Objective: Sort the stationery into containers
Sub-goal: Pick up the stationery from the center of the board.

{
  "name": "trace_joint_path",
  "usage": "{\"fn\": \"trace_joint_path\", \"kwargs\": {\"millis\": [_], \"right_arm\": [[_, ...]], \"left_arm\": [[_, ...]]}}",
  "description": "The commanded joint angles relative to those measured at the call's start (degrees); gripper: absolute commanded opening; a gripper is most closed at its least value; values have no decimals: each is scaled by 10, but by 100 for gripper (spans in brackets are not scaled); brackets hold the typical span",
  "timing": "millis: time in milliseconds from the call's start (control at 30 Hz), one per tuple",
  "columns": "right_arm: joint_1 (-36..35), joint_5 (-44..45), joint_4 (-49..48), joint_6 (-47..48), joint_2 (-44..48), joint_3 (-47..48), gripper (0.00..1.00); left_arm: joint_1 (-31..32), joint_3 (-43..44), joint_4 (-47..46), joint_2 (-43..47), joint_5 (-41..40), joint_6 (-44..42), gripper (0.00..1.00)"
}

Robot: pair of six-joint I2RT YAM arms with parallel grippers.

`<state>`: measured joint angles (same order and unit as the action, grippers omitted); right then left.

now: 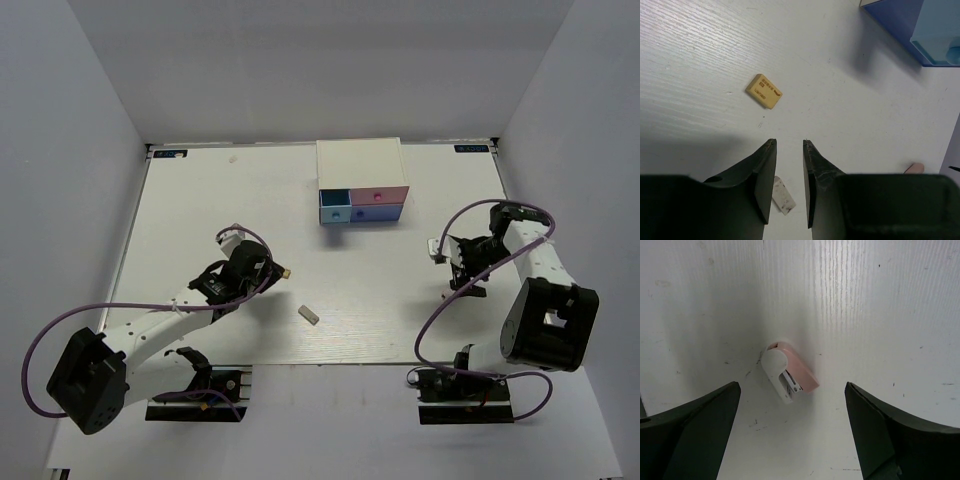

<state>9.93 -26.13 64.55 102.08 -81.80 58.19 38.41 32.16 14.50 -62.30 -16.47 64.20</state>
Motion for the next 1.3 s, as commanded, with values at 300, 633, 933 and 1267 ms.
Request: {"fn": "trace_joint_path", "kwargs": {"millis": [300, 633, 933, 1267], "right_arm": [[32, -16, -39, 225, -20, -49, 89], [25, 6, -157, 223, -33, -133, 89], [28, 35, -138, 211, -70, -109, 64], [-10, -102, -8, 205, -52, 25, 32]], "left_arm": [[-2, -2, -11, -2, -4, -10, 39], [-2, 11, -11, -18, -4, -10, 39], [-2, 21, -5, -30, -4, -15, 39], [-7, 49, 14, -60, 13, -10, 89]]}}
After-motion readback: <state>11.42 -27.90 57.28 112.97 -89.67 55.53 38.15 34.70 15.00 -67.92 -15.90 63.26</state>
